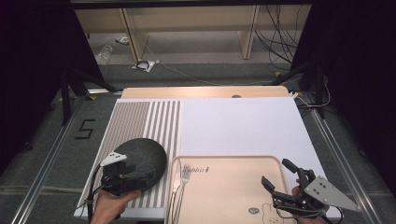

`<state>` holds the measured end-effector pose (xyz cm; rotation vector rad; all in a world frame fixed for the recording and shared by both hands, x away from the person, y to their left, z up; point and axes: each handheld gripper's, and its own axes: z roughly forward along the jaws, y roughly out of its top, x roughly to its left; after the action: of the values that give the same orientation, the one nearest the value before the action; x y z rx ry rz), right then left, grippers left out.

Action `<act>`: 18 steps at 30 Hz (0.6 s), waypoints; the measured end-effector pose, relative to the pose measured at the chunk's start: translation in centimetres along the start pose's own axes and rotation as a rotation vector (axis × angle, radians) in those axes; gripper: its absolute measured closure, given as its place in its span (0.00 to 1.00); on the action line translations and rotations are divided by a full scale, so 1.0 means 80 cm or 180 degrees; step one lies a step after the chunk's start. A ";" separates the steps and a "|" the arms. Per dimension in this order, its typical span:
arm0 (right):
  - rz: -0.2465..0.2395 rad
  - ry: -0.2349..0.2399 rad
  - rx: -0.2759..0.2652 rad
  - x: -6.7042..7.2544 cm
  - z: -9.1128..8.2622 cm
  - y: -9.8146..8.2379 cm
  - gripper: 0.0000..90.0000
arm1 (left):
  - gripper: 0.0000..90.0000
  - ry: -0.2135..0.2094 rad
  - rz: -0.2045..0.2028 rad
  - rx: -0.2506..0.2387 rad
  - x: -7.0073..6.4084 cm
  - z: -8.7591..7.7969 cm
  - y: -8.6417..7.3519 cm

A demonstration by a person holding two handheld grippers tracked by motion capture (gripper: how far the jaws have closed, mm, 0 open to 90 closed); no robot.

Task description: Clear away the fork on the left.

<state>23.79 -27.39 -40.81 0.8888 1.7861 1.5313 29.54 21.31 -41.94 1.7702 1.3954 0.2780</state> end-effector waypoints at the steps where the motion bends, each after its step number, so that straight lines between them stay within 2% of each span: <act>1: -0.0016 -0.0003 -0.0012 -0.001 0.000 0.000 0.19 | 0.18 0.0009 -0.0009 0.0004 0.002 -0.001 -0.001; 7: -0.0004 0.0001 -0.0017 -0.001 0.001 -0.001 0.19 | 0.18 0.0052 -0.0166 -0.0014 0.009 -0.007 -0.004; 9: 0.0013 -0.0002 -0.0018 -0.002 0.001 -0.001 0.19 | 0.18 0.0115 -0.0228 -0.0077 0.012 -0.012 -0.006; 12: 0.0023 -0.0006 -0.0008 -0.003 0.000 -0.001 0.19 | 0.18 0.0122 -0.0320 -0.0111 0.017 -0.016 -0.007; 18: 0.0026 -0.0003 -0.0007 -0.003 0.001 -0.002 0.19 | 0.18 0.0136 -0.0482 -0.0059 0.029 -0.019 -0.014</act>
<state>23.94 -27.57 -40.95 0.8968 1.7820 1.5374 28.62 24.10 -42.54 1.6421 1.5436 0.2476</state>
